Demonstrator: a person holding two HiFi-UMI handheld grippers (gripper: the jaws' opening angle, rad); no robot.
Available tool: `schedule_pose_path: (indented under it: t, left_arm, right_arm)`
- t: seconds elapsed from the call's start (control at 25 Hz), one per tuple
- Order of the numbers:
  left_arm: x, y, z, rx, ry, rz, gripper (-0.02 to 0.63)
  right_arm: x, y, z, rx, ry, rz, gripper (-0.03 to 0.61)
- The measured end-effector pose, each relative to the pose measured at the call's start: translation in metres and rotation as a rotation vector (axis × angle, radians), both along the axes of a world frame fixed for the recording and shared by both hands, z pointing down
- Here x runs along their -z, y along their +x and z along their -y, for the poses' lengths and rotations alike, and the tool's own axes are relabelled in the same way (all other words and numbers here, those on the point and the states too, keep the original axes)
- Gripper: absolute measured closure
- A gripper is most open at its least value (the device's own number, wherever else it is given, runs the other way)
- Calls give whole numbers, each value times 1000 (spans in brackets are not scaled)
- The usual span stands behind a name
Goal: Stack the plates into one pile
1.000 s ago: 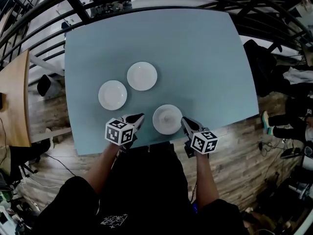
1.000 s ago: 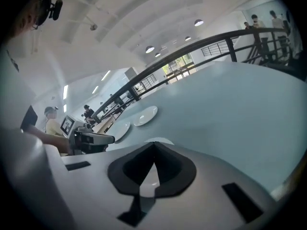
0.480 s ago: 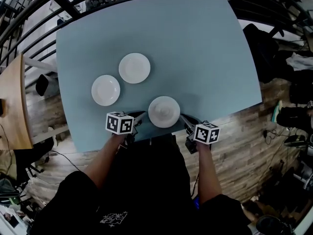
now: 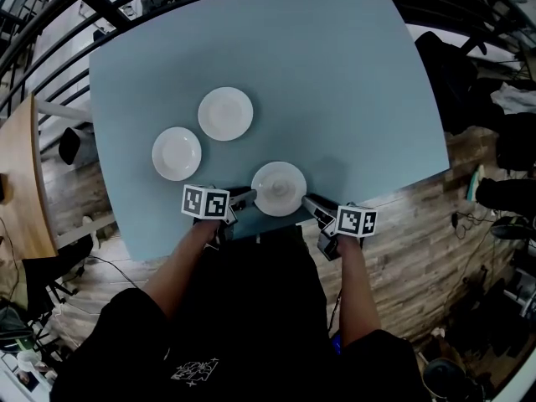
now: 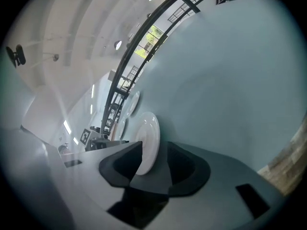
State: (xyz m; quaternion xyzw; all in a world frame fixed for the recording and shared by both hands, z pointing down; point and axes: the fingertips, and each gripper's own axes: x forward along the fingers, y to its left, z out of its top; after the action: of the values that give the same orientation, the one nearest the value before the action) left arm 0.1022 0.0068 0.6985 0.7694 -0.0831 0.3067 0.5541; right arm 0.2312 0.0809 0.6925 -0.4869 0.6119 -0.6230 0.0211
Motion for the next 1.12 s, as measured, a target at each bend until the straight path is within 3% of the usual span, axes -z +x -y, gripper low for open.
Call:
schedule_pose_path:
  t: [0.2, 0.48, 0.72, 1.12]
  left_arm:
    - [-1, 3, 2, 4, -18, 22, 541]
    - [-7, 4, 4, 21, -30, 60, 574]
    - [1, -1, 22, 105, -36, 30, 580]
    - [26, -23, 86, 287, 38, 2, 581]
  right_arm:
    - [0, -9, 9, -38, -39, 75, 433]
    - [-11, -6, 7, -56, -100, 57, 540]
    - [-2, -6, 31, -23, -75, 60, 549]
    - [12, -19, 113, 100, -8, 44, 549]
